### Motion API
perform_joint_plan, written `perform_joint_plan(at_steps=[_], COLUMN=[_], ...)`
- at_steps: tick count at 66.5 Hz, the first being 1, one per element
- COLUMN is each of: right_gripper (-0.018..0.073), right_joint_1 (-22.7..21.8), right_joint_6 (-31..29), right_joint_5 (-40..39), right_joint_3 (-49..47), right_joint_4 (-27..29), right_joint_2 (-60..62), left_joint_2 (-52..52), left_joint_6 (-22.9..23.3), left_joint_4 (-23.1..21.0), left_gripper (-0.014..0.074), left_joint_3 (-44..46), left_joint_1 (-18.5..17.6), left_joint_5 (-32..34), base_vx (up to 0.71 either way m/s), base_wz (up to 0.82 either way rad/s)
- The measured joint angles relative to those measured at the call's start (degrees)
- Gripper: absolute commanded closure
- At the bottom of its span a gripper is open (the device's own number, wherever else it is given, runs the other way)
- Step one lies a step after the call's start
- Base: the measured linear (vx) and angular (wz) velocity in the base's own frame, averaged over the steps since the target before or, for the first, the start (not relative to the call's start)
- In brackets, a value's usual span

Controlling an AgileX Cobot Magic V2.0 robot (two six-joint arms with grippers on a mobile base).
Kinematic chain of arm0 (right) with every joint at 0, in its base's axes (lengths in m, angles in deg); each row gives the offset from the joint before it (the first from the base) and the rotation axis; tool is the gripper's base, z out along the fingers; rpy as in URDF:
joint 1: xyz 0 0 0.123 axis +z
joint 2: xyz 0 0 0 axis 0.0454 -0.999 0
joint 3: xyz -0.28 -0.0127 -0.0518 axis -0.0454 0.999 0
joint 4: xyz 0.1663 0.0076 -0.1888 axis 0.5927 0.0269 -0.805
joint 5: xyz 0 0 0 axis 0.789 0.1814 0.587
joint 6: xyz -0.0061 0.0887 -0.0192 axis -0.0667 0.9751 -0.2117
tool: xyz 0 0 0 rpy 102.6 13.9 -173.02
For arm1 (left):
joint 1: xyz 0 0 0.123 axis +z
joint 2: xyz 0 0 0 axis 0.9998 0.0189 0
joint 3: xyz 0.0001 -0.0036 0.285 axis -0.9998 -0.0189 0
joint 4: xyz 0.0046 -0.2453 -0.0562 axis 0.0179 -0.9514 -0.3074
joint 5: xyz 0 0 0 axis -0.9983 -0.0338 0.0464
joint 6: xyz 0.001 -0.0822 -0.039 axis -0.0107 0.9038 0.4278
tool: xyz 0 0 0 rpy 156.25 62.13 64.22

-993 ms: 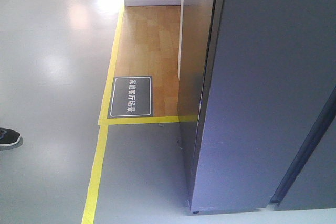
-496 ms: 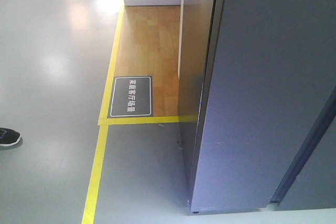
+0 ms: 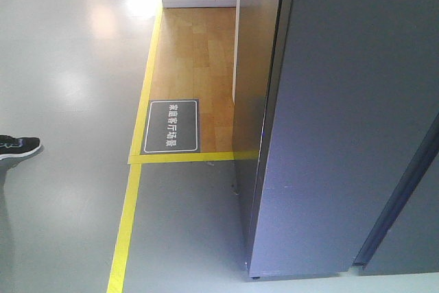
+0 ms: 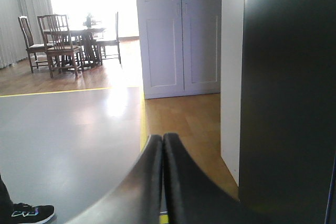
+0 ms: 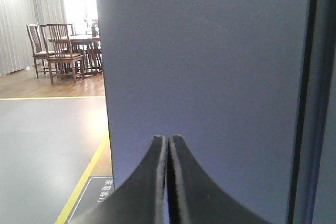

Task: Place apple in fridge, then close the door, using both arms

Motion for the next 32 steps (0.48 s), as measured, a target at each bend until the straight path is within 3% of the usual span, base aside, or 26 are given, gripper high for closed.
perform_joint_plan(at_steps=[32], right_gripper=[0.0562], right_joint_1=[0.0], right_joint_6=[0.1], right_joint_5=[0.0], right_joint_3=[0.0], right_joint_4=[0.0], right_joint_2=[0.0], left_joint_2=[0.0], left_joint_6=[0.0], left_joint_4=[0.0], left_gripper=[0.0603], left_joint_3=[0.0], left_joint_1=[0.0], left_joint_5=[0.0], base_vx=[0.00], base_wz=[0.00])
